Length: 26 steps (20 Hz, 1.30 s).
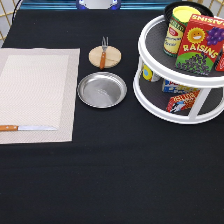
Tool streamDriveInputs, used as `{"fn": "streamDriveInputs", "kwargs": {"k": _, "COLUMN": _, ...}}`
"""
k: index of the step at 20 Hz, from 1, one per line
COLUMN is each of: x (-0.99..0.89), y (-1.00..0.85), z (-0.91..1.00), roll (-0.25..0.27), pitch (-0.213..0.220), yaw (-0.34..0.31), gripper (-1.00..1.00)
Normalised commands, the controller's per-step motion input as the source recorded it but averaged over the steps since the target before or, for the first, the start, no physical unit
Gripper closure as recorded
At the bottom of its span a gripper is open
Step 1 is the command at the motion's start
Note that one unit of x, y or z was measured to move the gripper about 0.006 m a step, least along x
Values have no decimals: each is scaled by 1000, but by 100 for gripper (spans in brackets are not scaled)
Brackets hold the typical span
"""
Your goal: Arrange plate and fork
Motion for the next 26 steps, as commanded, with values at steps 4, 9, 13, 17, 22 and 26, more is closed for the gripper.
{"fn": "streamDriveInputs", "kwargs": {"k": 4, "x": 149, "y": 0, "z": 0, "roll": 0, "pitch": 1, "yaw": 0, "gripper": -100}}
{"fn": "streamDriveInputs", "kwargs": {"k": 9, "x": 519, "y": -60, "z": 91, "roll": -6, "pitch": 13, "yaw": 0, "gripper": -100}}
{"fn": "streamDriveInputs", "kwargs": {"k": 13, "x": 693, "y": -298, "z": 93, "roll": 13, "pitch": 10, "yaw": 42, "gripper": -100}}
{"fn": "streamDriveInputs", "kwargs": {"k": 17, "x": 798, "y": -394, "z": 0, "roll": 79, "pitch": 43, "yaw": 52, "gripper": -100}}
{"fn": "streamDriveInputs", "kwargs": {"k": 22, "x": 829, "y": -379, "z": -36, "roll": 93, "pitch": 70, "yaw": 43, "gripper": -100}}
{"fn": "streamDriveInputs", "kwargs": {"k": 26, "x": 848, "y": -236, "z": -106, "roll": 69, "pitch": 80, "yaw": 49, "gripper": -100}}
